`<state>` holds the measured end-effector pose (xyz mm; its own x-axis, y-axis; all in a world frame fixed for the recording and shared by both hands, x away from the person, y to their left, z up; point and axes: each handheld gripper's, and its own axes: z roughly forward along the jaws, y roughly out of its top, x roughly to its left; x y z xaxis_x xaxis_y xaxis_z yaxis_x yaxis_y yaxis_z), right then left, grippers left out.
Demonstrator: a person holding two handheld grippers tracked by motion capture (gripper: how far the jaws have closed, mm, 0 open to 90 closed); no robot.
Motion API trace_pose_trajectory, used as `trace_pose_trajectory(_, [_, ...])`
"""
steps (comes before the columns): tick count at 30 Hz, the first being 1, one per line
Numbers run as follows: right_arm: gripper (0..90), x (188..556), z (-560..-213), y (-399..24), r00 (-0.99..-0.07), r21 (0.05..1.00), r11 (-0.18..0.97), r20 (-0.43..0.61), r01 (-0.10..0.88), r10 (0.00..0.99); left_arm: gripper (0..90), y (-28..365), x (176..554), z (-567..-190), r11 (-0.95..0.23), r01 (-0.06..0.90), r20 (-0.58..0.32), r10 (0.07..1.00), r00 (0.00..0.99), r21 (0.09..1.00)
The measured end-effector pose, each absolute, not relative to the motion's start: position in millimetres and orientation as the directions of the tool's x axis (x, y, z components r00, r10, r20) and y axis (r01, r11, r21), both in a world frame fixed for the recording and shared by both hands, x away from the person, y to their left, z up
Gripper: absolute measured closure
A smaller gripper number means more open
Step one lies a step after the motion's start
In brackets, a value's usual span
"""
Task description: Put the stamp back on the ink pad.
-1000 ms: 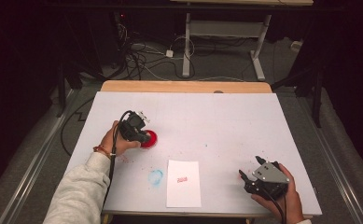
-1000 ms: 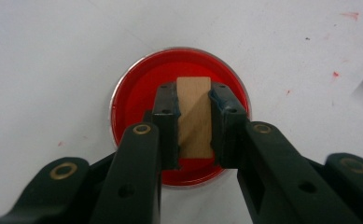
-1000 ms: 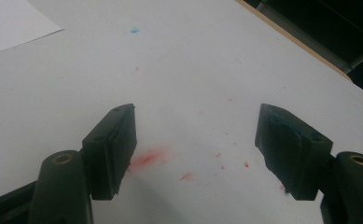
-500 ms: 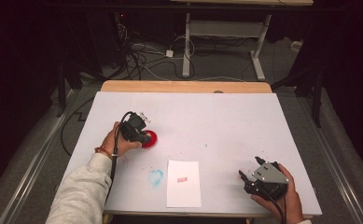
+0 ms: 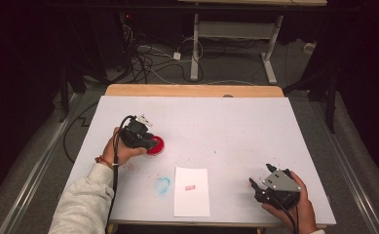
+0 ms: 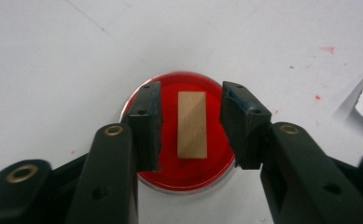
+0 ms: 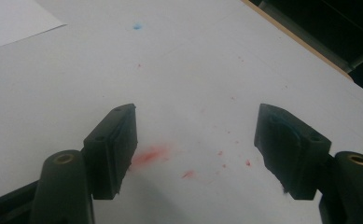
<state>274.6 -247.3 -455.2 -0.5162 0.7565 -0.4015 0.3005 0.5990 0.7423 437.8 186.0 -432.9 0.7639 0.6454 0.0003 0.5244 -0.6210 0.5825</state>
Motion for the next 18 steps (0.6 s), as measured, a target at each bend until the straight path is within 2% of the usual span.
trace_pose_trajectory(18, [30.9, 272.9, -452.1, -247.1, -0.516, 0.748, 0.601, -0.41, 0.282, 0.752, 35.9, 181.7, 413.8, -417.0, -0.538, 0.381, 0.102, 0.666, 0.739, 0.752])
